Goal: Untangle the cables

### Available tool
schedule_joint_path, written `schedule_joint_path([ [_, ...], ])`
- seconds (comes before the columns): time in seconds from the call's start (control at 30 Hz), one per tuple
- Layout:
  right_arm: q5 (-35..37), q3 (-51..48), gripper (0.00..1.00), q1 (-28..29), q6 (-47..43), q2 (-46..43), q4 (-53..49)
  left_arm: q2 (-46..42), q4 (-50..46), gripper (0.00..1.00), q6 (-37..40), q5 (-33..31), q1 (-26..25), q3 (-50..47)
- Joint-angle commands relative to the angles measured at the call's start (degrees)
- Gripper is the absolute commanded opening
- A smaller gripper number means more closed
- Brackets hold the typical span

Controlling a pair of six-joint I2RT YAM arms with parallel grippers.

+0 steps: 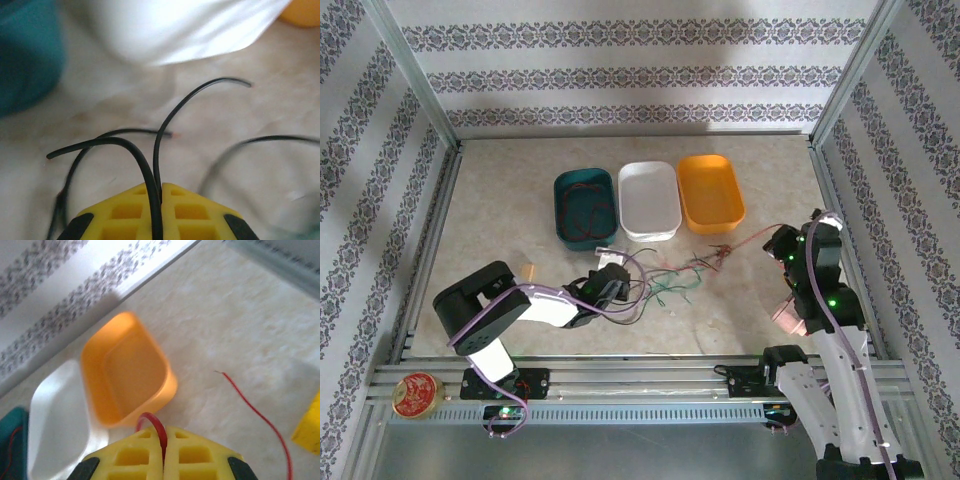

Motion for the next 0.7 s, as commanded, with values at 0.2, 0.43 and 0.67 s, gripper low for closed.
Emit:
schedule_joint_path([
  [0.2, 10.08, 3.94, 0.0, -1.9, 0.99, 0.75, -1.98, -6.07, -4.23, 0.0, -7.76, -6.6, 3.22, -6.48],
  [0.43, -21.82, 5.7, 0.0, -1.33, -6.83, 10.07, 2.7, -12.58, -2.6, 0.0, 2.72, -2.04, 4.16, -6.68],
  [0.67, -28.78, 4.05, 0.0, 8.5, -8.98, 12.73, 4.82, -15.27, -2.44, 0.82, 13.98, 19.37, 4.08, 1.76],
])
